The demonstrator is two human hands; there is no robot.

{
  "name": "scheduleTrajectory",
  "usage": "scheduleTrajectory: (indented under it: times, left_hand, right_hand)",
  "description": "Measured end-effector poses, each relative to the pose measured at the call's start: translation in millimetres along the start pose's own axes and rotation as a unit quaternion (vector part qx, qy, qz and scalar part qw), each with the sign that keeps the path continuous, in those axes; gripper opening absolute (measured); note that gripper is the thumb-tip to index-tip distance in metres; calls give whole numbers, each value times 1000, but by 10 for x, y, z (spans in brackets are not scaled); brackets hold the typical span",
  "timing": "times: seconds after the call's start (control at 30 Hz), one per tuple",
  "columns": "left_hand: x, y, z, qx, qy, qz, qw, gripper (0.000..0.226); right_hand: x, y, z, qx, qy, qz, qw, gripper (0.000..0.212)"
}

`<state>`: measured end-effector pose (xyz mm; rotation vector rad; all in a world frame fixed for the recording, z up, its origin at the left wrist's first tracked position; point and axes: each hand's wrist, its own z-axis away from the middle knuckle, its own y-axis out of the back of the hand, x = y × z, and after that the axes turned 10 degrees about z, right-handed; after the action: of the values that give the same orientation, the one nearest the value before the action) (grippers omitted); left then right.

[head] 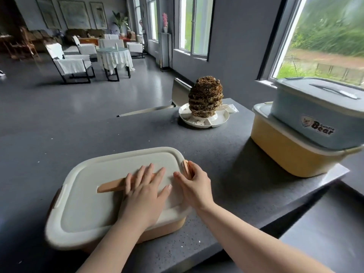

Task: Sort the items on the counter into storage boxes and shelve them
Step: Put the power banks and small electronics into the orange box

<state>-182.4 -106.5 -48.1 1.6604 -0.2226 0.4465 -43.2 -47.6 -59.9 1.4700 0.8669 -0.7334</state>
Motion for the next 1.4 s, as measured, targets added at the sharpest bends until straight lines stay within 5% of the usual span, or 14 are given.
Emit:
scheduleTrajectory:
  times: [0.3,1.03,1.1,1.23,1.4]
  left_hand:
    - [24,29,9,5,2,-10,1000,54]
    - [64,30,34,22,-3,43,999,52]
    - [66,46,28,58,-23,74,995,48]
    - [-92,235,158,235,-10,256,938,35]
    - [-800,465,482,330,121,176,920,46]
  right_hand:
    - [12,-16,-19,-19,-15,6,1000,45]
    - [-207,8,114,15,44,167,985,12]
    - [-259,-21,169,25,70,236,969,10]
    - [-428,-200,320,-21,217,401,890,52]
    - [-668,-619,571,-160,332,368,854,55]
